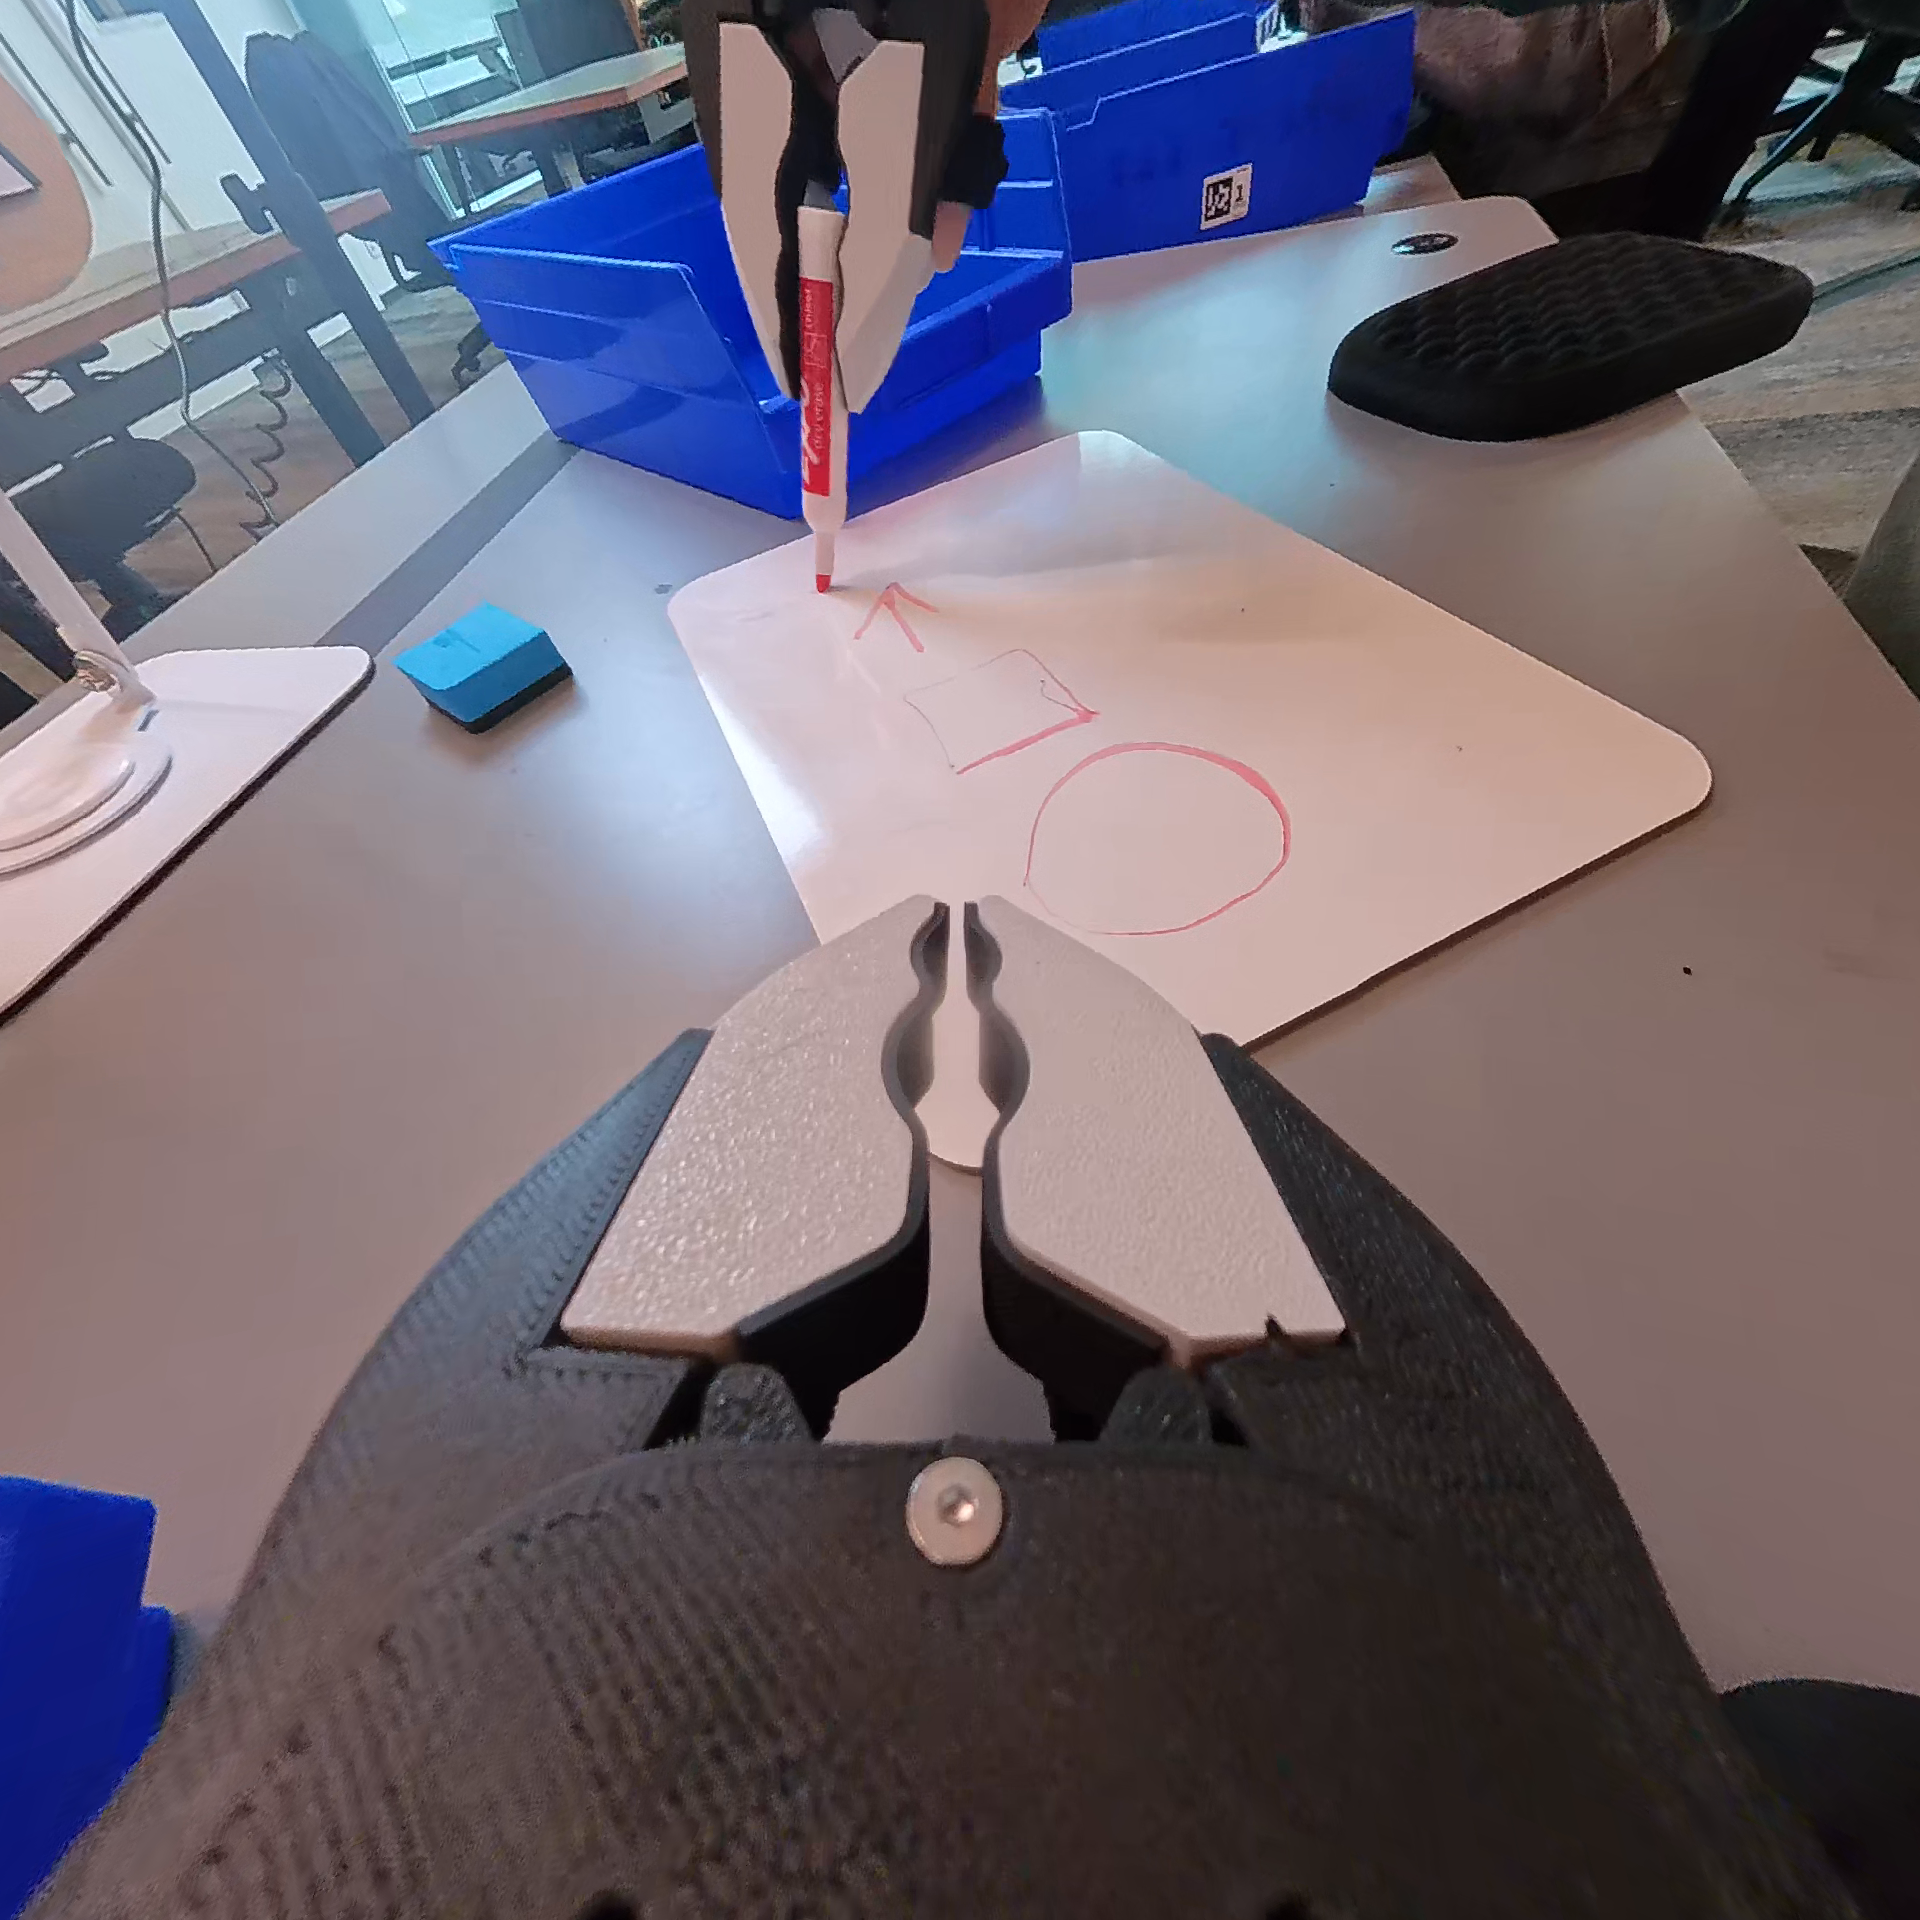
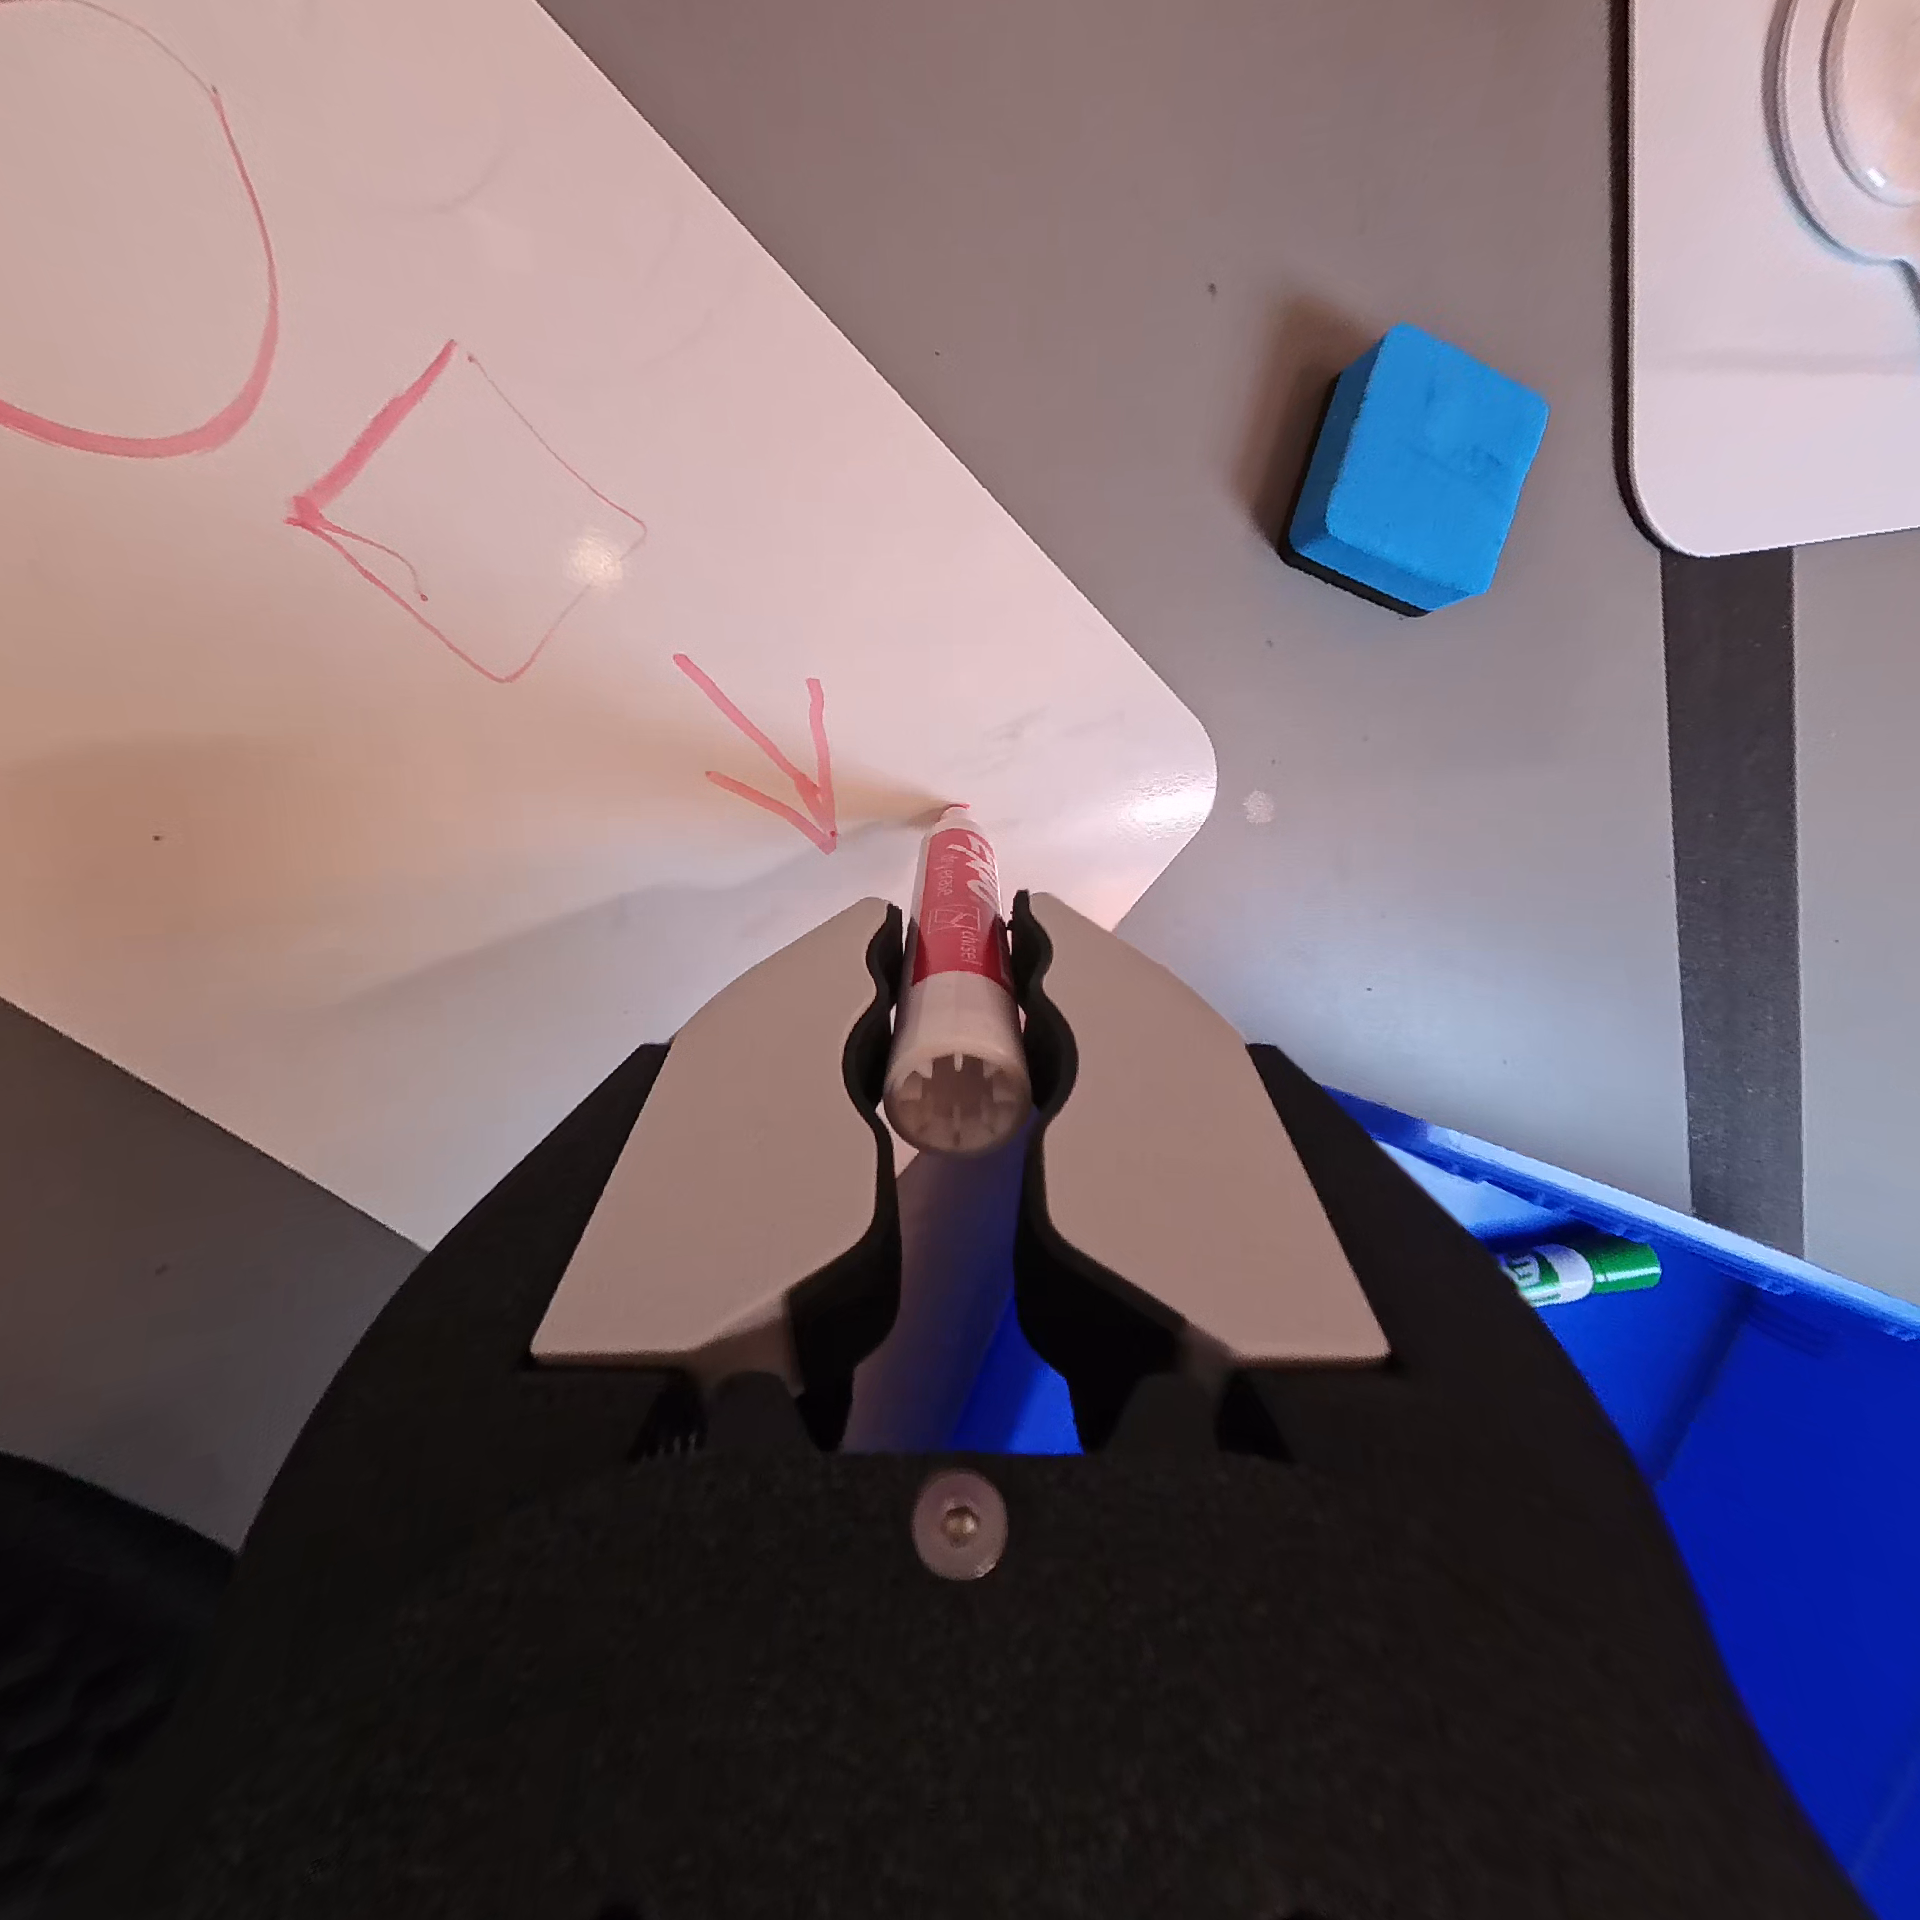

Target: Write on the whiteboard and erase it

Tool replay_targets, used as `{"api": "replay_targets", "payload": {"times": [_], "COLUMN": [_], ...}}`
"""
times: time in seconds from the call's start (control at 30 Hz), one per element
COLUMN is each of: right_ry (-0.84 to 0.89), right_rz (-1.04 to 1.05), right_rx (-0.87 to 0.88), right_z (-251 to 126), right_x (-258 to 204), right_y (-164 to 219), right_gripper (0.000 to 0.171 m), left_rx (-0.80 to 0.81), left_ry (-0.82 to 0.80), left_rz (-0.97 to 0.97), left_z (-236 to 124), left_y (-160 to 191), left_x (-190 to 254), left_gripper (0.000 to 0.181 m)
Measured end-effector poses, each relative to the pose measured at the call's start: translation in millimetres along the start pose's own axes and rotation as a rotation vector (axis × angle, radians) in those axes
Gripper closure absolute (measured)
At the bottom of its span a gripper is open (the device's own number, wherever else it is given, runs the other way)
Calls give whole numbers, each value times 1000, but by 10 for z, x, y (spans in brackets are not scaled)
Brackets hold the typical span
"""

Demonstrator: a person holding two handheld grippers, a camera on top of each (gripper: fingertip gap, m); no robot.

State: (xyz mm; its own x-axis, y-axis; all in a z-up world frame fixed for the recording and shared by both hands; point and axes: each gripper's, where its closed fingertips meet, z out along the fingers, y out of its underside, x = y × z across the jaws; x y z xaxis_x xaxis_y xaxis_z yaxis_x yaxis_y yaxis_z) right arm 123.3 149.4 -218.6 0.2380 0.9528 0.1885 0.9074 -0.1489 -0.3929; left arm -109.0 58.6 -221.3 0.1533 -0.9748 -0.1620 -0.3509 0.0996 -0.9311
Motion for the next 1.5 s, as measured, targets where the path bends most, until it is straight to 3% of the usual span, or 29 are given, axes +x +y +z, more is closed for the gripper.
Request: {"api": "replay_targets", "payload": {"times": [0.37,0.87,1.2,1.5], "right_ry": [-103,15,88,221], "right_rz": [-45,20,-22,136], "right_rx": [-56,-129,-14,381], "right_z": [-132,-205,-11,-415], "right_x": [-427,-53,106,-72], "right_y": [65,426,-16,-205], "right_gripper": [151,151,151,151], "left_rx": [7,5,-21,-86], "left_ry": [-2,-34,-21,-16], "left_rz": [-3,6,17,1], "left_z": [1,-67,-65,-304], "left_y": [-16,-57,-23,-14], "left_x": [-1,-83,-66,-225], "left_gripper": [176,174,173,166]}}
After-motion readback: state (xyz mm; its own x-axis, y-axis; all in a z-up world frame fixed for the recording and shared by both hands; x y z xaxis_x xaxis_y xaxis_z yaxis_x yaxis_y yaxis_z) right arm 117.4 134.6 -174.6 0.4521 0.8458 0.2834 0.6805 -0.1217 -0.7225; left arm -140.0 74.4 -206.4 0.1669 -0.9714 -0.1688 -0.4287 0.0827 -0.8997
